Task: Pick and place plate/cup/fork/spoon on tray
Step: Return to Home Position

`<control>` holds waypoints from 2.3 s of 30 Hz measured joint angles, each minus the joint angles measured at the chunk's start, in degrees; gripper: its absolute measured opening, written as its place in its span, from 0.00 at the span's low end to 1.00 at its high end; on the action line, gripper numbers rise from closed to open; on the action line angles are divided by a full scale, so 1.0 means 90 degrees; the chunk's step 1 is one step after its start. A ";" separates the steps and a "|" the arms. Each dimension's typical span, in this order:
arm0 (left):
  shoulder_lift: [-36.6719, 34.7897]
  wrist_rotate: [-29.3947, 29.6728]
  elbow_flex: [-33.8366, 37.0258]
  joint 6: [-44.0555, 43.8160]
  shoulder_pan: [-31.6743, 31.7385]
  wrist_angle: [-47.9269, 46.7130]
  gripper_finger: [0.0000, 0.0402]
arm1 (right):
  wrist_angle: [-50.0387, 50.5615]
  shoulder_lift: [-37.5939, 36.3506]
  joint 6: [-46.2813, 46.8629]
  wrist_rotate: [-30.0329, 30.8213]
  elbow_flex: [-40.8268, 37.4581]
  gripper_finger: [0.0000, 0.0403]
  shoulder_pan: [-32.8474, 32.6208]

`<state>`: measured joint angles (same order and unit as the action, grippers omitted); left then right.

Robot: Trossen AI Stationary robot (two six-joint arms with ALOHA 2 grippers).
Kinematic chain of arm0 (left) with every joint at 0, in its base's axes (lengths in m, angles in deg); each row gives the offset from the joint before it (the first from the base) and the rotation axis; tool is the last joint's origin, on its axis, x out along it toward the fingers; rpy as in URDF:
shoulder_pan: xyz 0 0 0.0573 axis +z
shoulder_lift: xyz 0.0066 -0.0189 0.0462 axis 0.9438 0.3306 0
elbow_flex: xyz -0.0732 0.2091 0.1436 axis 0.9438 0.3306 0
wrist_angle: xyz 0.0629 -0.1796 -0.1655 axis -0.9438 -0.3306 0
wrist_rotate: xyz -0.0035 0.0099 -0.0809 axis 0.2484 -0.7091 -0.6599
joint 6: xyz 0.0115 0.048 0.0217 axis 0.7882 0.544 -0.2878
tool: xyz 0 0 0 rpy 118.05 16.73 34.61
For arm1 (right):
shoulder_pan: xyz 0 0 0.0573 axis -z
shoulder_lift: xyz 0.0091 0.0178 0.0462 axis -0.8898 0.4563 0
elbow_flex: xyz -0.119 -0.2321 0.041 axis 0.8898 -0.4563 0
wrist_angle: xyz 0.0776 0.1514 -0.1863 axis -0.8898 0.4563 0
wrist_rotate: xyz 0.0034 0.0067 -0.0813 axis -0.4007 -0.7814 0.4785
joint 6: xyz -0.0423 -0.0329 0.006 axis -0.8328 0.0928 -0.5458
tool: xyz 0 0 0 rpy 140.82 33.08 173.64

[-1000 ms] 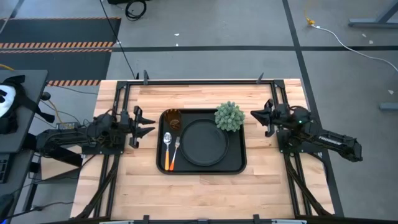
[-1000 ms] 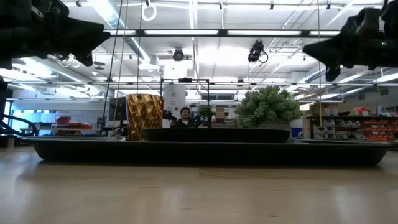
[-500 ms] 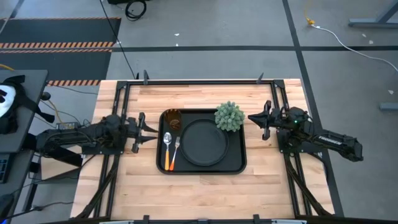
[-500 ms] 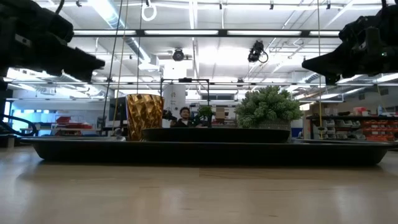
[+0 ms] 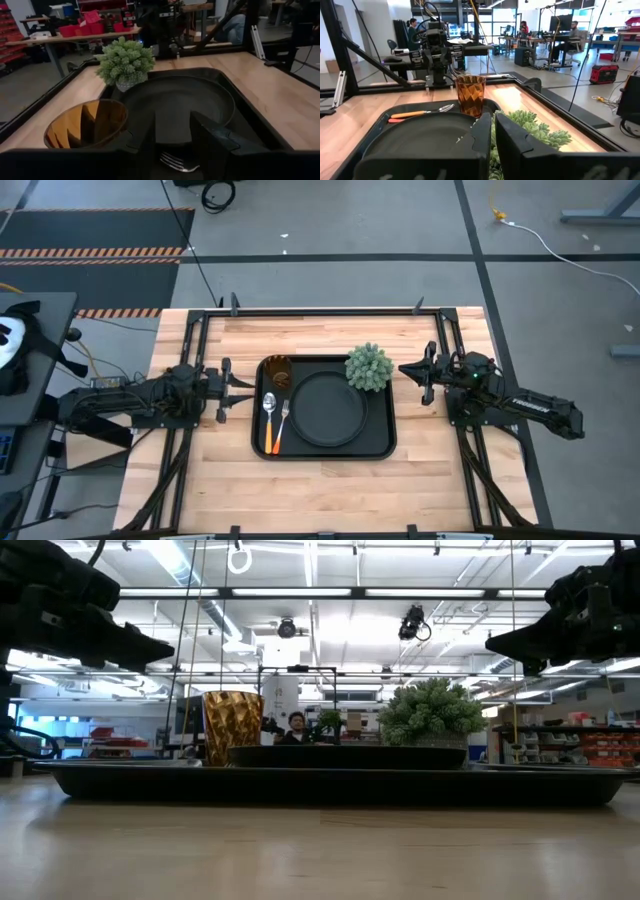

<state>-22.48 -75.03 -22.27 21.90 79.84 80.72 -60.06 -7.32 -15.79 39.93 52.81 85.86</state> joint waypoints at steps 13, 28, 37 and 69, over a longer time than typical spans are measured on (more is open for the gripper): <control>-0.0002 0.0000 0.0002 -0.0017 -0.0002 0.0150 0.32 | -0.0002 0.0000 0.0002 0.0000 0.0000 0.08 0.0000; -0.0002 0.0000 0.0002 -0.0022 -0.0002 0.0172 0.32 | -0.0004 0.0000 0.0005 0.0000 0.0000 0.08 0.0000; -0.0327 -0.0003 0.0002 -0.0027 -0.0123 0.0131 0.32 | -0.0012 0.0000 0.0005 0.0001 0.0000 0.08 -0.0001; -0.0500 -0.0003 0.0002 -0.0027 -0.0867 0.0204 0.32 | -0.0056 0.0000 0.0007 0.0002 0.0000 0.08 -0.0002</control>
<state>-26.98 -75.05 -22.24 21.65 72.04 82.56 -60.56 -7.32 -15.73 39.95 52.81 85.83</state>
